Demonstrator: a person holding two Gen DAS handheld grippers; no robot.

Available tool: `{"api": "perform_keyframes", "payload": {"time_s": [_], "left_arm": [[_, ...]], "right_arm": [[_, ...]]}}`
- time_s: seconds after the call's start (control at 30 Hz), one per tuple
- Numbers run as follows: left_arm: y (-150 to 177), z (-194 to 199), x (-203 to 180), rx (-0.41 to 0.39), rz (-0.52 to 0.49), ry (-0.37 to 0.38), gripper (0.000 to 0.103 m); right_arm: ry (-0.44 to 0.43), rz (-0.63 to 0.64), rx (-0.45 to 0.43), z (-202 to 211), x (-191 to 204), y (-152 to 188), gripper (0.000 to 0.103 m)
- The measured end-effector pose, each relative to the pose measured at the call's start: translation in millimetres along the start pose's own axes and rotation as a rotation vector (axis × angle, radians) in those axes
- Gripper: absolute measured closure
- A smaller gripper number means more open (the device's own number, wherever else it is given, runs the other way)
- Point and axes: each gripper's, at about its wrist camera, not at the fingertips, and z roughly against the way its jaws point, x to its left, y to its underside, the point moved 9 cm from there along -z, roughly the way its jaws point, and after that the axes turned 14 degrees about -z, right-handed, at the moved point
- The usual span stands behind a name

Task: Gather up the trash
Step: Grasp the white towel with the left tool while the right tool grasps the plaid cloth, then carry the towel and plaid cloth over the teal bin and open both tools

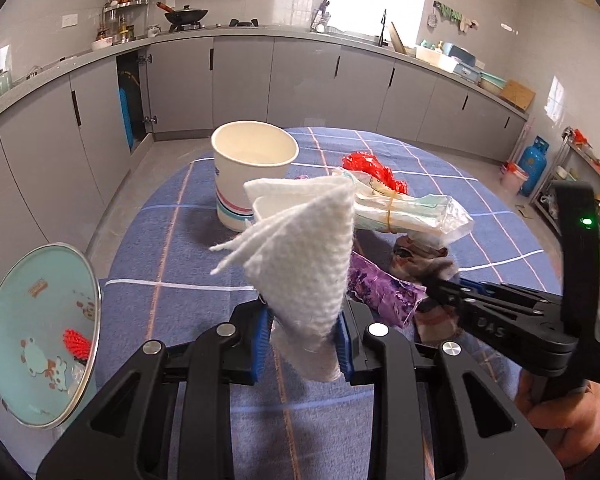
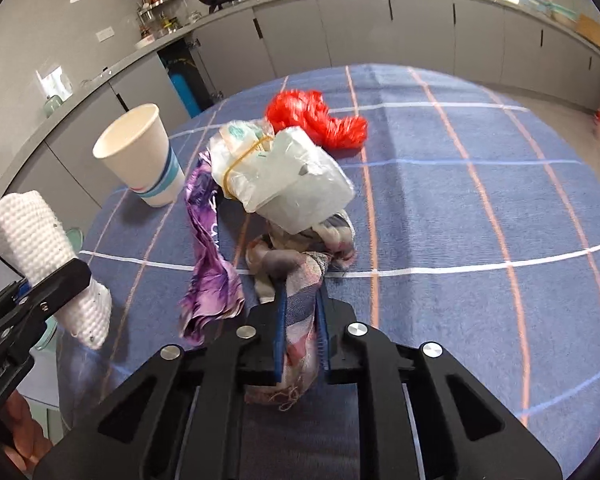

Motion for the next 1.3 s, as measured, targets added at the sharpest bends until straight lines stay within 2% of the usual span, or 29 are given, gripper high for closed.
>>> {"api": "perform_keyframes", "payload": {"time_s": [0.23, 0.5, 0.9, 1.3], "left_arm": [[6.9, 18.4, 1.2, -0.018, 0.007, 0.003, 0.075], [19.4, 39.6, 8.8, -0.014, 0.013, -0.019, 0.075], [37.9, 73.1, 42.9, -0.018, 0.055, -0.103, 0.075], [53.5, 96.3, 72.0, -0.036, 0.101, -0.133, 0.075]], "right_arm": [[-0.031, -0.019, -0.061, 52.5, 7.0, 10.4, 0.091], [-0.059, 0.006, -0.127, 88.9, 29.6, 17.5, 0.091], [-0.102, 0.077, -0.133, 91.2, 82.1, 36.1, 0.091], [-0.144, 0.157, -0.13, 89.5, 136.1, 54.1, 0.091]]}}
